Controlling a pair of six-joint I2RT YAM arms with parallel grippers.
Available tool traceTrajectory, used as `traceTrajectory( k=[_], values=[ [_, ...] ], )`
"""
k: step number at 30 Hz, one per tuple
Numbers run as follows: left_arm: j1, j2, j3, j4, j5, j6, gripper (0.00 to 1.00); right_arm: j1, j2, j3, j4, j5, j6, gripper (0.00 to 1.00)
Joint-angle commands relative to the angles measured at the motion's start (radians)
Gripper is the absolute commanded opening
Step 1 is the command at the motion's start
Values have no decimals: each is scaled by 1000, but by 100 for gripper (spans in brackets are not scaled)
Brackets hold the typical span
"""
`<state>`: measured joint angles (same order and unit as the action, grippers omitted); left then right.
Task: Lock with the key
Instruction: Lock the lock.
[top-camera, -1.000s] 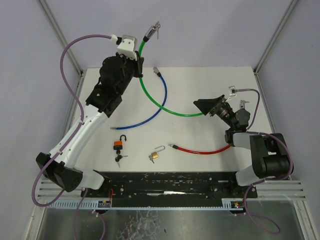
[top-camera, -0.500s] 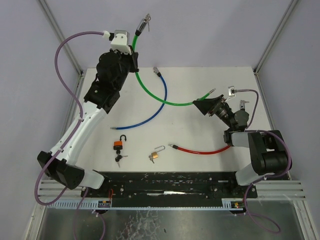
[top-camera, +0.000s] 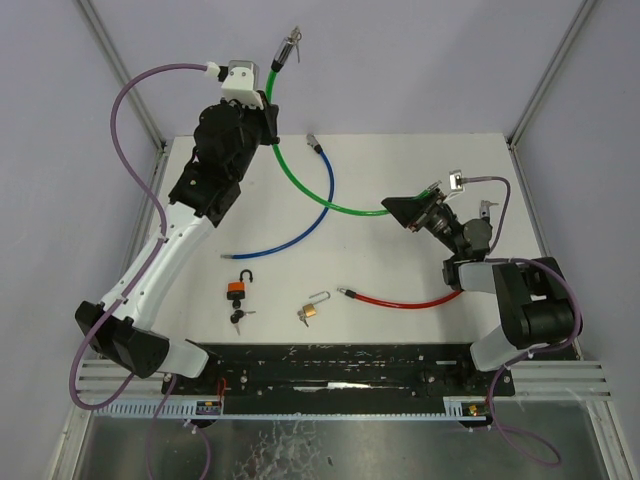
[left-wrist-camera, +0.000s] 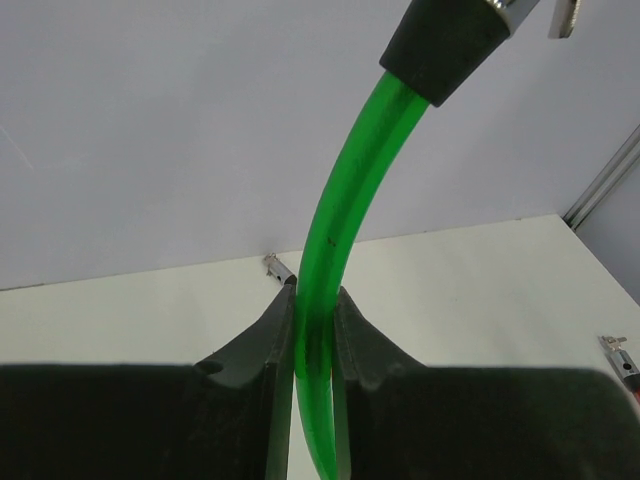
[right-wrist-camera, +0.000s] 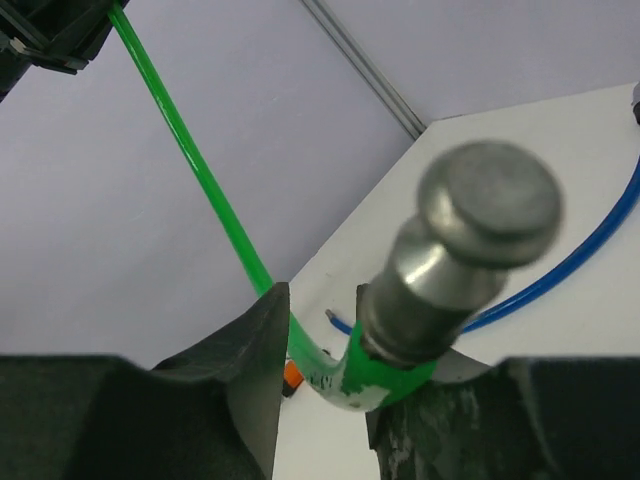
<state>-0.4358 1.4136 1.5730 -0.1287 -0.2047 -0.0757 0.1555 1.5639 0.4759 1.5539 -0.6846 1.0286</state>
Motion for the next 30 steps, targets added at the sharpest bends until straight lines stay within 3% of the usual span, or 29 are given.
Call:
traceTrajectory(
  k=[1, 8, 11, 15, 18, 23, 26, 30],
  values=[
    [5, -22, -7, 112, 0, -36, 0, 5, -60, 39, 34, 25, -44, 33],
    [3, -36, -57, 112, 66, -44, 0, 6, -129, 91, -76, -29, -116, 3],
    [-17, -50, -135, 134, 133, -16, 0, 6, -190, 161, -310, -85, -250, 0],
    [-86, -77, -267, 207, 179, 86, 0, 12, -256, 311, -749, -172, -494, 0],
    [-144, -86, -347, 254, 198, 116, 0, 33, -258, 442, -1064, -238, -670, 0],
    [-230, -70, -410, 287, 168, 112, 0, 110, -213, 613, -1436, -275, -903, 0],
    [-247, -74, -451, 316, 149, 81, 0, 126, -188, 622, -1457, -300, -908, 0],
    [-242, -126, -489, 353, 10, 42, 0, 109, -159, 537, -1299, -297, -790, 0]
  ],
)
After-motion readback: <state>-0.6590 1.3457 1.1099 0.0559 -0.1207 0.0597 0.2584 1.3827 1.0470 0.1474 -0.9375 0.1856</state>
